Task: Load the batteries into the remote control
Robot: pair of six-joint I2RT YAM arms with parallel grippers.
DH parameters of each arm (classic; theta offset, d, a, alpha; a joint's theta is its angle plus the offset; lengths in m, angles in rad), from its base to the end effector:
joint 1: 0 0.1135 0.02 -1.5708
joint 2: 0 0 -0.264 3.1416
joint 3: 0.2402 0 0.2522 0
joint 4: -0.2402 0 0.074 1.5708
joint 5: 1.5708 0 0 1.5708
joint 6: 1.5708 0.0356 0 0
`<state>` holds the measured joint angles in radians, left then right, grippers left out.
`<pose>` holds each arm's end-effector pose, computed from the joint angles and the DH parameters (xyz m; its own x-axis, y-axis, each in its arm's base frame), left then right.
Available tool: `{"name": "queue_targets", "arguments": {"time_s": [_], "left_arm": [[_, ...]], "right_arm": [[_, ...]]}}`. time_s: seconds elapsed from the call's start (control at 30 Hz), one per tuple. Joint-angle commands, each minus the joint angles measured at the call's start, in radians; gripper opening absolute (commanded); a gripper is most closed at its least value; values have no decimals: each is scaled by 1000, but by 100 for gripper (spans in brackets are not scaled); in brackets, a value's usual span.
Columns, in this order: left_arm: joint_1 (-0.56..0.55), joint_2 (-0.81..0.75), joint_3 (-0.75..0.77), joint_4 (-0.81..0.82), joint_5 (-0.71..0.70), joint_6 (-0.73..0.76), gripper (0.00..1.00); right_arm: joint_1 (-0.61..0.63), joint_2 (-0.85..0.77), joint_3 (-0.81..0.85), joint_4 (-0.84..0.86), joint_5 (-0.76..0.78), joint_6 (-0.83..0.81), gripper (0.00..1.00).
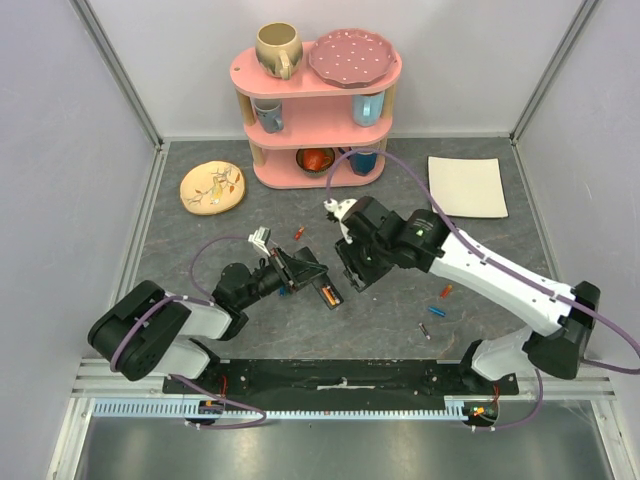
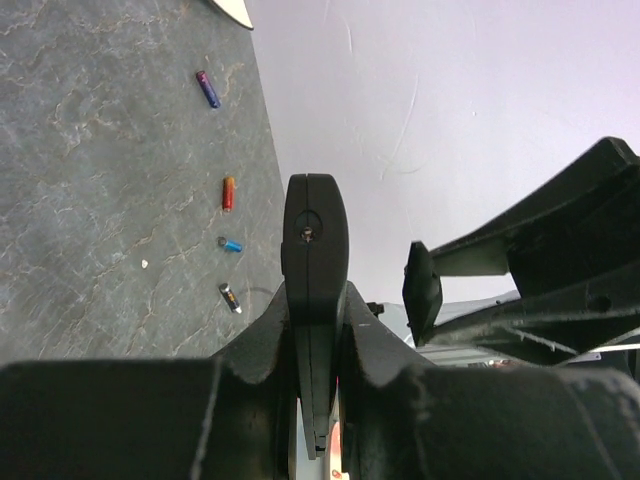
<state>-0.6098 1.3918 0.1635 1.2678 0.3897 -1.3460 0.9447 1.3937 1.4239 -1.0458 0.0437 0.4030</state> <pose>0.1715 -0.1363 0.1669 -0.8126 -0.5323 -0.2374 0.2190 0.0985 -0.9707 0.1620 0.2213 0.3476 -0.7703 -0.3965 -0.4994 -0.5370 0.8258 0.1726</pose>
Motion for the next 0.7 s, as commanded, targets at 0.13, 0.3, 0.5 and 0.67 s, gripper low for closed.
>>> {"name": "queue_targets", "arguments": {"time_s": [0.13, 0.3, 0.5, 0.67], "left_arm": [[-38, 19, 34, 156, -75, -33, 2], [-64, 0, 27, 134, -139, -18, 2], [-85, -19, 2, 139, -202, -10, 2], [-102, -40, -15, 122, -255, -4, 2]], "right_arm": [[60, 99, 115, -86, -42, -38, 0], [72, 137, 141, -92, -77, -32, 0], [86, 183, 175, -114, -76, -24, 0], [98, 205, 172, -112, -56, -7, 0]]}}
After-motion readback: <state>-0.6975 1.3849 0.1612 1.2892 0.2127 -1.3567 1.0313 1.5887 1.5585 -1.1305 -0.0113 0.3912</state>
